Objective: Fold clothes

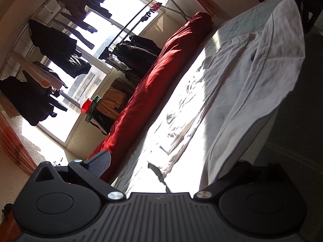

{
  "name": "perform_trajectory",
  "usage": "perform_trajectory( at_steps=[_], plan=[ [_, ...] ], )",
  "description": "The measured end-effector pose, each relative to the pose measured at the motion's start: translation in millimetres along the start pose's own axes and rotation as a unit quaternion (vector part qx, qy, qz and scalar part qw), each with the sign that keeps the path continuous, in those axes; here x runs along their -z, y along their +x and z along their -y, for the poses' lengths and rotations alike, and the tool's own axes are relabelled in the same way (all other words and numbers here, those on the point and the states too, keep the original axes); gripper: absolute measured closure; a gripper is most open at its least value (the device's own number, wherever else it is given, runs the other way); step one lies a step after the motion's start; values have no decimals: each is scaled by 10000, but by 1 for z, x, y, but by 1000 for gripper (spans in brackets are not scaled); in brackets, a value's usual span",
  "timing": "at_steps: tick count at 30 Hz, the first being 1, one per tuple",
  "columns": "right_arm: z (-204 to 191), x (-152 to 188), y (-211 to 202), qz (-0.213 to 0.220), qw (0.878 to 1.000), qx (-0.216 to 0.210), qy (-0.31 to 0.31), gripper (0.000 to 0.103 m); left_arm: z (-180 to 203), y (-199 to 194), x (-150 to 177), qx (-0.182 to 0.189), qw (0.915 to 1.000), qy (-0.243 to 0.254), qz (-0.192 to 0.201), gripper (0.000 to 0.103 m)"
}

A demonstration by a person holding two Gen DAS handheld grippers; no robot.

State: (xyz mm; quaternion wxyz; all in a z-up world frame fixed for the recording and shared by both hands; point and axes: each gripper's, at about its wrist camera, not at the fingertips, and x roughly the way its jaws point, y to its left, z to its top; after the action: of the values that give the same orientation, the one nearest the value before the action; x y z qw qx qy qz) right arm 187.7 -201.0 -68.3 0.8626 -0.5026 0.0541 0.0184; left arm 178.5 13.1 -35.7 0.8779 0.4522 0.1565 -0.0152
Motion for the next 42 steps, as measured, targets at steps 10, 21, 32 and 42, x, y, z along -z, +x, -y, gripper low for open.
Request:
perform_trajectory(
  at_steps=[10, 21, 32, 42],
  plan=[
    [16, -21, 64, 133, 9998, 123, -99, 0, -32, 64, -14, -134, 9999, -18, 34, 0],
    [22, -40, 148, 113, 9999, 52, -39, 0, -50, 140, -17, -148, 9998, -113, -11, 0],
    [17, -50, 216, 9, 9999, -124, 28, 0, -53, 201, -10, -75, 9999, -114, -87, 0],
    [-7, -33, 257, -408, 9959, -720, 372, 0, -28, 240, 8, 393, 9975, -318, -489, 0]
  ],
)
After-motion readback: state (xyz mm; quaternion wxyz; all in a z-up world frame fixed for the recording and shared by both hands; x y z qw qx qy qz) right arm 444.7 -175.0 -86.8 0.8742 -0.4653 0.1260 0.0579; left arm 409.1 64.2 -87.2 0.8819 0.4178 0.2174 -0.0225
